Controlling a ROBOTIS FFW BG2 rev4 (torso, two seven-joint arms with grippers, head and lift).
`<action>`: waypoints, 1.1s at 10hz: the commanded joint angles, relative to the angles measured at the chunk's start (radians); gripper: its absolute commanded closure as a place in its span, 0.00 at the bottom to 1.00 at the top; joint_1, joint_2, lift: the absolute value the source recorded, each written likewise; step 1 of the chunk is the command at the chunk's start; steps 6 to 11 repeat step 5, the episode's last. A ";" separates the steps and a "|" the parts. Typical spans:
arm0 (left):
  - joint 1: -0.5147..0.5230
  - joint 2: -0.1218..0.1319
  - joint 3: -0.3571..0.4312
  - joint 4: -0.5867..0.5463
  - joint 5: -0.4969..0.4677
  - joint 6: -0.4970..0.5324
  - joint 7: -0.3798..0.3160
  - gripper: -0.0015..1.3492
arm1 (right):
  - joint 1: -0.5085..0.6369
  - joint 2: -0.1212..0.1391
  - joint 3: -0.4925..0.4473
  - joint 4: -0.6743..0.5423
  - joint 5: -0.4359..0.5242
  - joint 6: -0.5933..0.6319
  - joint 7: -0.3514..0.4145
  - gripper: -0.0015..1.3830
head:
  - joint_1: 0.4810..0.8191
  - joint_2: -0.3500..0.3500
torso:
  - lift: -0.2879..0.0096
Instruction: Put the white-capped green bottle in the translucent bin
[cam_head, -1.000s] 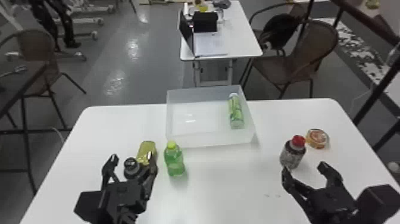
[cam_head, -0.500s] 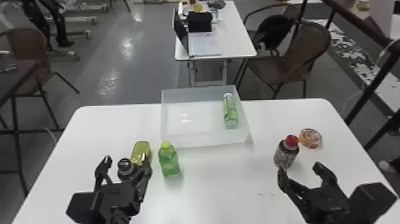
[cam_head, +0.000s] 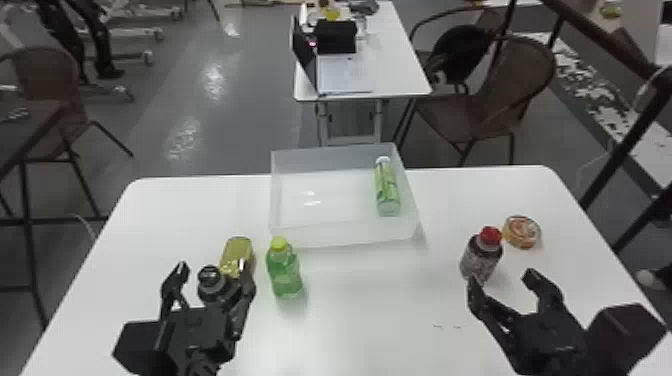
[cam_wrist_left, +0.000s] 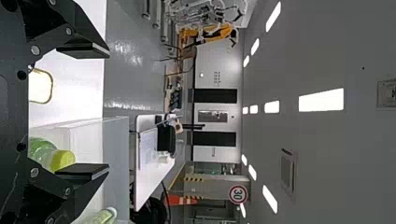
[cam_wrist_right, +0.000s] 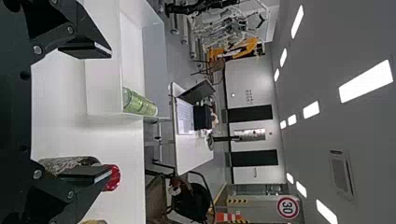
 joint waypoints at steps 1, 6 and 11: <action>0.002 0.002 -0.001 -0.010 -0.003 0.021 0.000 0.30 | 0.002 -0.001 0.000 -0.003 0.000 0.003 0.000 0.28 | 0.63 0.56 | 0.90; -0.010 0.018 0.000 -0.084 0.029 0.265 -0.025 0.30 | 0.002 0.003 0.000 -0.032 0.021 0.060 -0.002 0.29 | 0.63 0.56 | 0.90; -0.010 0.018 0.000 -0.084 0.029 0.265 -0.025 0.30 | 0.002 0.003 0.000 -0.032 0.021 0.060 -0.002 0.29 | 0.63 0.56 | 0.90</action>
